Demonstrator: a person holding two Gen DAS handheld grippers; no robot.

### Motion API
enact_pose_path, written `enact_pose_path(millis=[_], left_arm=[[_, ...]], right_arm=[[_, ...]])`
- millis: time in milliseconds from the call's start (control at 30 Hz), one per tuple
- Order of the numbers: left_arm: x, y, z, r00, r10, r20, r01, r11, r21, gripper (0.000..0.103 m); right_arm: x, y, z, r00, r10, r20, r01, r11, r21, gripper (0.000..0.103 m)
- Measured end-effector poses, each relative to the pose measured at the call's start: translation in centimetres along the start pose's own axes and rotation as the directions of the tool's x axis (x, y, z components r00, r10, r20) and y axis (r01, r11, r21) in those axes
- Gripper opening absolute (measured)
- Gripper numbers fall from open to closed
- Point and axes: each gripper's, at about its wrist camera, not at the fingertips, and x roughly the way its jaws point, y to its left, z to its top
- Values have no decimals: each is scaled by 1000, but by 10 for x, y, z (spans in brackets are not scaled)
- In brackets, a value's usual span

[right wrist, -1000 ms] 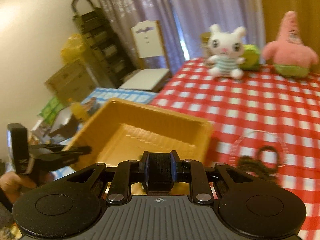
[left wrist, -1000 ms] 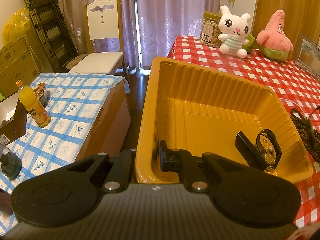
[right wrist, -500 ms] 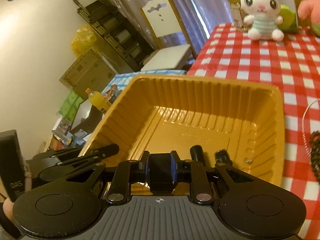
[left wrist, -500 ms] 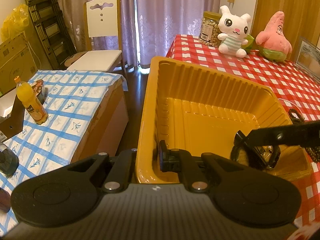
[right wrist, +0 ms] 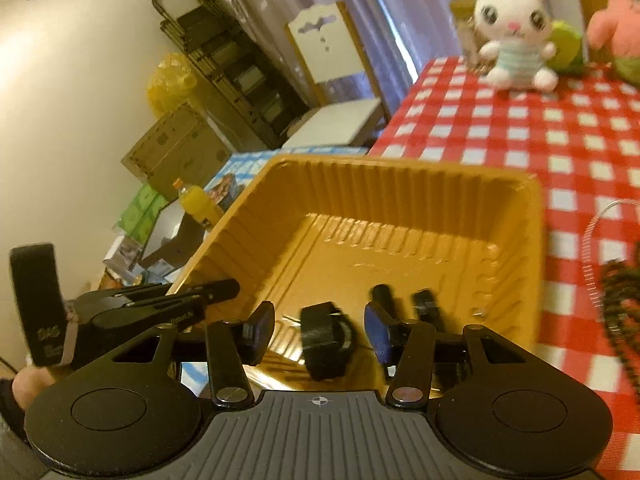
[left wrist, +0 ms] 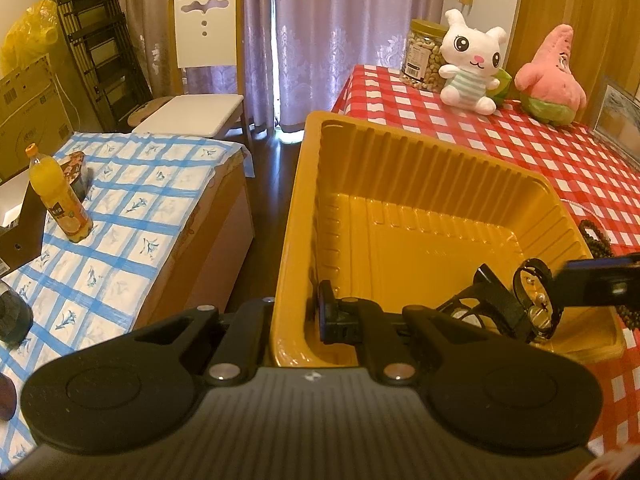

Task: Organize jewelry
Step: 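Carry the black pendant into the tray and open the right tool, then reach the right tool to the dark bead strand and grasp it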

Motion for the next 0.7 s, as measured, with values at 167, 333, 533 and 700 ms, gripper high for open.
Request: enact_pose_path(millis=[167,333,533,700], left_arm=[[1,0,1,1000,4,0,-4,1000,-1,7],[0,-1,2,1000,10,-1,-10,1000,2,7],[-1,-3,1,1000,19,-3,-19,1000,11,8],[-2,-5,1,1000,30,-3,-30,1000,11,8]], right_arm=[[-44,-35,-13,990,-131,47,130,991,8,50],[-84,-90,-29,955,-295,37,291,953,87,50],[-113,-145,-41,891,-454,10,450,887,103,50],[-110,-166,-44,878,-479,-12,478,875,74,48]])
